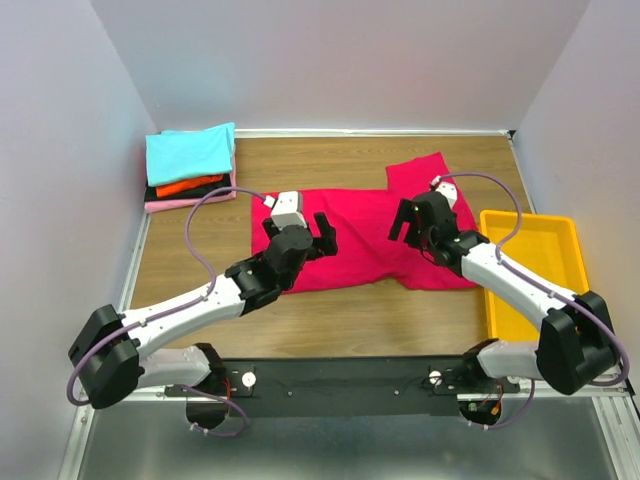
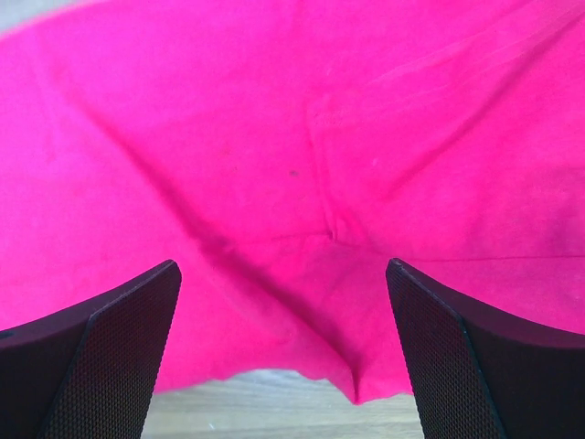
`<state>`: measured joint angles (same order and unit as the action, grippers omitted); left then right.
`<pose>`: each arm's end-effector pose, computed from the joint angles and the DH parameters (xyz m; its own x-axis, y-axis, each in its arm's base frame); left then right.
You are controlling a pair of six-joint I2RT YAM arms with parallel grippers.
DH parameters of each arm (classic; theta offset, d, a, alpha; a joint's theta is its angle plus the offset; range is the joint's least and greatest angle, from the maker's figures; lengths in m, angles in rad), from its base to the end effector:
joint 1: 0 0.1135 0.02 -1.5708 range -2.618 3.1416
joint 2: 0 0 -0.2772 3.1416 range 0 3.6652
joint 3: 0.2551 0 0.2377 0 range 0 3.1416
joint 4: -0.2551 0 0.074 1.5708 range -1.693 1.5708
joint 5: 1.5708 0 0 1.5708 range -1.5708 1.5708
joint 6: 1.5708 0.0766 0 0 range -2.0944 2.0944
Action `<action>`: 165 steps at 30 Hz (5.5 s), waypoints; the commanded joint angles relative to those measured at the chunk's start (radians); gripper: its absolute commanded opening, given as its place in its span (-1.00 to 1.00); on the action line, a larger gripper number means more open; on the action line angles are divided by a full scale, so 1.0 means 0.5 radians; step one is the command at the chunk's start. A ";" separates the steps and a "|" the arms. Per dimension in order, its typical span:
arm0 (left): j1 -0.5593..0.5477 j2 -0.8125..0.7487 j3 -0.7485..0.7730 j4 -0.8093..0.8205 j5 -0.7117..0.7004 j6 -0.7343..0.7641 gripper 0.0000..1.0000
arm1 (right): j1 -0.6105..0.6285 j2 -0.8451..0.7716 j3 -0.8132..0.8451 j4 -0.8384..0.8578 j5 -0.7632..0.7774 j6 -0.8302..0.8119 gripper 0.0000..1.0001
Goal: Fold and stack the t-shirts
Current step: Fold the tshirt
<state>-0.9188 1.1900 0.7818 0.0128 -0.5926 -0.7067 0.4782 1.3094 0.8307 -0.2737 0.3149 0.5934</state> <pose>0.2032 -0.1957 0.2816 -0.4028 -0.3600 -0.8415 0.1118 0.8932 -0.4356 0.2660 0.1112 0.2282 -0.6354 0.2695 -0.7236 0.1430 0.9620 0.2328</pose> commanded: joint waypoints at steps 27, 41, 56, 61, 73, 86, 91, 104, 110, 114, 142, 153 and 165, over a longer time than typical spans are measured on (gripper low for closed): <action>0.077 0.700 -0.695 1.576 0.544 0.070 0.97 | 0.041 0.161 -0.345 0.520 -0.308 -0.030 1.00; 0.080 0.842 -0.852 1.306 0.326 -0.286 0.97 | 0.053 0.118 -0.495 0.523 -0.311 0.049 1.00; 0.058 0.476 -1.143 0.908 0.216 -0.673 0.97 | 0.252 0.127 -0.759 0.468 -0.274 0.390 1.00; -0.015 0.323 -1.147 0.760 0.167 -0.768 0.96 | 0.344 0.051 -0.833 0.339 -0.161 0.537 1.00; -0.052 0.130 -1.009 0.413 0.087 -0.790 0.96 | 0.372 -0.290 -0.824 -0.008 0.011 0.593 1.00; 0.415 -0.257 -0.386 0.247 0.092 0.087 0.97 | 0.348 -0.153 0.006 -0.017 0.431 0.225 1.00; 0.806 -0.128 -0.165 0.315 0.344 0.388 0.97 | 0.121 0.362 0.568 -0.014 0.364 -0.051 1.00; 1.325 0.691 0.351 0.266 0.734 0.616 0.96 | -0.698 1.568 1.624 -0.014 -0.148 -0.407 0.87; 1.359 0.740 0.363 0.263 0.731 0.637 0.96 | -0.787 1.903 1.967 -0.014 -0.139 -0.460 0.79; 1.362 0.743 0.360 0.260 0.728 0.646 0.96 | -0.803 2.096 2.127 -0.014 -0.154 -0.466 0.70; 1.414 1.142 0.685 -0.090 0.513 0.723 0.95 | -0.895 2.327 2.306 -0.020 -0.304 -0.389 -0.52; 1.488 1.262 0.719 -0.114 0.618 0.738 0.84 | -0.895 2.161 2.165 -0.020 -0.280 -0.358 -0.99; 1.543 1.494 0.943 -0.283 0.685 0.794 0.49 | -0.895 1.879 2.005 -0.017 -0.311 -0.355 -0.99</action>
<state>-0.1562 1.8912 1.1912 -0.0830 -0.2817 -0.3367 0.0372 2.3257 1.8526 -0.2741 0.1844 0.4042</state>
